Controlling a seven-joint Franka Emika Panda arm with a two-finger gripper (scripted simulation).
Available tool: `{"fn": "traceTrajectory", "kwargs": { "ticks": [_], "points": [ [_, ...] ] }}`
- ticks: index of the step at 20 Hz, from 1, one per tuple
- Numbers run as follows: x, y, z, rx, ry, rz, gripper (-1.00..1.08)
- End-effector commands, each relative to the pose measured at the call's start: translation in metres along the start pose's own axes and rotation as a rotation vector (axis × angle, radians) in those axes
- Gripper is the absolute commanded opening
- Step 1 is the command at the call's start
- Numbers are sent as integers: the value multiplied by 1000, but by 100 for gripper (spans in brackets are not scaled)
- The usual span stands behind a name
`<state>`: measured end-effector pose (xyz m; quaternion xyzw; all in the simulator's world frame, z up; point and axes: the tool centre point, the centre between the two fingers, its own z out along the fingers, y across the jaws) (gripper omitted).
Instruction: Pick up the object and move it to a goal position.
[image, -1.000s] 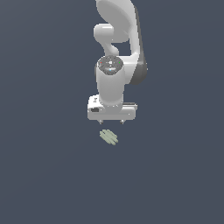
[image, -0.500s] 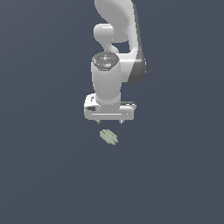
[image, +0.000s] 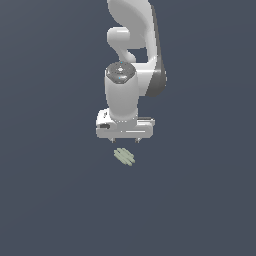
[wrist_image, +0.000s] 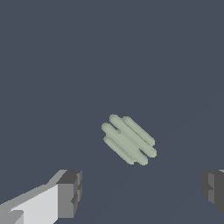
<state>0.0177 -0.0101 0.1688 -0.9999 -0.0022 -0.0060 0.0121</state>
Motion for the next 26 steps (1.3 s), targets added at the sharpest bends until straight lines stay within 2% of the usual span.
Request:
{"fn": "traceTrajectory", "kwargs": {
  "ticks": [1,8,26],
  "points": [
    [0,1,4,-3,-1,-31,100],
    [0,4,23,-12,-6,-171,100],
    [-5,11,86,-22,-20,-672,100]
  ]
}}
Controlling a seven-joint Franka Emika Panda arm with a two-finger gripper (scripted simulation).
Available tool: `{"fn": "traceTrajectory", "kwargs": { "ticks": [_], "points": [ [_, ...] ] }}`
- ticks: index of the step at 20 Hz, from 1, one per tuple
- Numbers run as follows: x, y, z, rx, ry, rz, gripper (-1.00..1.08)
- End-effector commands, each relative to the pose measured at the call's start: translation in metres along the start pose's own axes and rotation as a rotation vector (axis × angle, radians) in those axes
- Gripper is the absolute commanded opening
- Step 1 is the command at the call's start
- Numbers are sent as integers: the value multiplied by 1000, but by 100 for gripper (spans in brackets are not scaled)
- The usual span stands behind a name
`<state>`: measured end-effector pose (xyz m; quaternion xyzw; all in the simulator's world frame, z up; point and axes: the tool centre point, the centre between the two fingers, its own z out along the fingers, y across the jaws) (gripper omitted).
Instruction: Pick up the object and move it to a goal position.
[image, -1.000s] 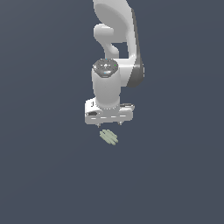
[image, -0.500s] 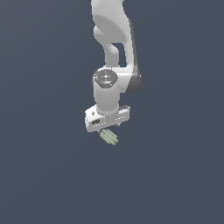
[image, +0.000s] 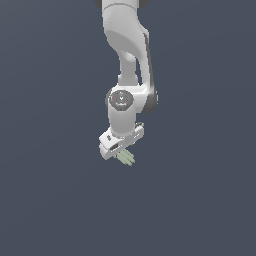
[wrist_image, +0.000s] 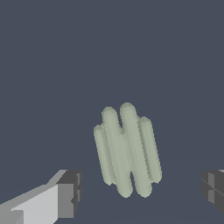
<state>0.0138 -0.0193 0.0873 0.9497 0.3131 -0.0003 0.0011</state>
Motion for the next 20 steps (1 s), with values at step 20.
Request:
{"fn": "traceTrajectory", "kwargs": {
  "ticks": [20],
  "points": [
    [-3,-2,30,2,1,-201,100]
  ]
}}
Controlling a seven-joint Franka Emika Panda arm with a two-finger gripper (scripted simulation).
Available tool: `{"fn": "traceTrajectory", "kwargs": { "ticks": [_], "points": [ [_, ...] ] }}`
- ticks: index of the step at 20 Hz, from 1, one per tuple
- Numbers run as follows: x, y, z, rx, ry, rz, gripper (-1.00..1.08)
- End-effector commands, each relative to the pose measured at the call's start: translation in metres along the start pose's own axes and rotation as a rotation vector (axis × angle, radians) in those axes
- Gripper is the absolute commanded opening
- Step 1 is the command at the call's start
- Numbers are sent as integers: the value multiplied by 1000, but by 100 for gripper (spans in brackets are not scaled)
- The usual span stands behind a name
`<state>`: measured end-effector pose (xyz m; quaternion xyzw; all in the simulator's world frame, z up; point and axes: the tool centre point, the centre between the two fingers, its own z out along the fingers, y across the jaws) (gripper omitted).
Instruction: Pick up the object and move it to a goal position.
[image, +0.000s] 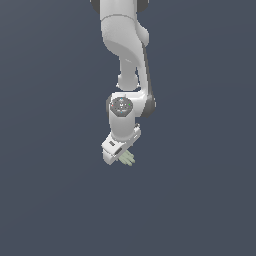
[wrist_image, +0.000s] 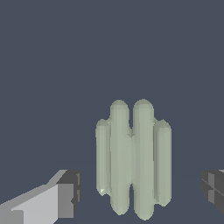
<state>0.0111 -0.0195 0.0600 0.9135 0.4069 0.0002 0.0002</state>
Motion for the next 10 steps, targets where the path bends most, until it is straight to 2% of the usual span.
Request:
{"fn": "traceTrajectory", "kwargs": {
  "ticks": [1,10],
  "points": [
    [0,0,7,1,-1,-1,100],
    [-1,-1,45,1,0,-5,100]
  ]
}}
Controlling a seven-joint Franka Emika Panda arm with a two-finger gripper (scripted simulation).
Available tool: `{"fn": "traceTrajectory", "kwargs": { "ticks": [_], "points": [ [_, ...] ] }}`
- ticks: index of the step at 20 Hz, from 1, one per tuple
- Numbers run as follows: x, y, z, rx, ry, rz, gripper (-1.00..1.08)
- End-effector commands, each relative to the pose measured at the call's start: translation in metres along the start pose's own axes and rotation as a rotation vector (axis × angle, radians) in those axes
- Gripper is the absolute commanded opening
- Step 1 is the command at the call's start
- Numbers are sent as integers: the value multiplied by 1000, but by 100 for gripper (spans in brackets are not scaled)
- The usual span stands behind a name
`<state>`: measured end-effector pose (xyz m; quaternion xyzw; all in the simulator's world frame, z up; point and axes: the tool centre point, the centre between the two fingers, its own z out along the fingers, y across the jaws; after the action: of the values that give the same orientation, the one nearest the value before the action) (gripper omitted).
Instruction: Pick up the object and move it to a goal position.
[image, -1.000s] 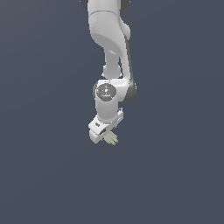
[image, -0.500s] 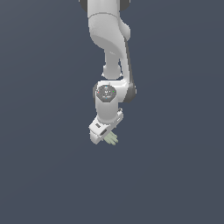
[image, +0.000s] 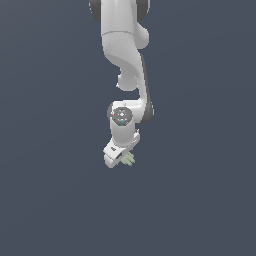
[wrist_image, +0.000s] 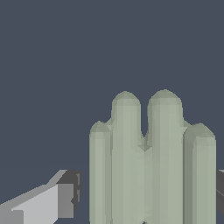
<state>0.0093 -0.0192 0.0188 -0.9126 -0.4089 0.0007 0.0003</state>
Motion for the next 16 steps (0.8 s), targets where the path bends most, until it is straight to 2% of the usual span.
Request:
{"fn": "traceTrajectory", "kwargs": {
  "ticks": [1,3,4,16],
  "points": [
    [0,1,6,-1,1,0,100],
    [1,1,6,-1,1,0,100],
    [1,1,6,-1,1,0,-100],
    [2,1,5,-2,2,-2,-100]
  ]
}}
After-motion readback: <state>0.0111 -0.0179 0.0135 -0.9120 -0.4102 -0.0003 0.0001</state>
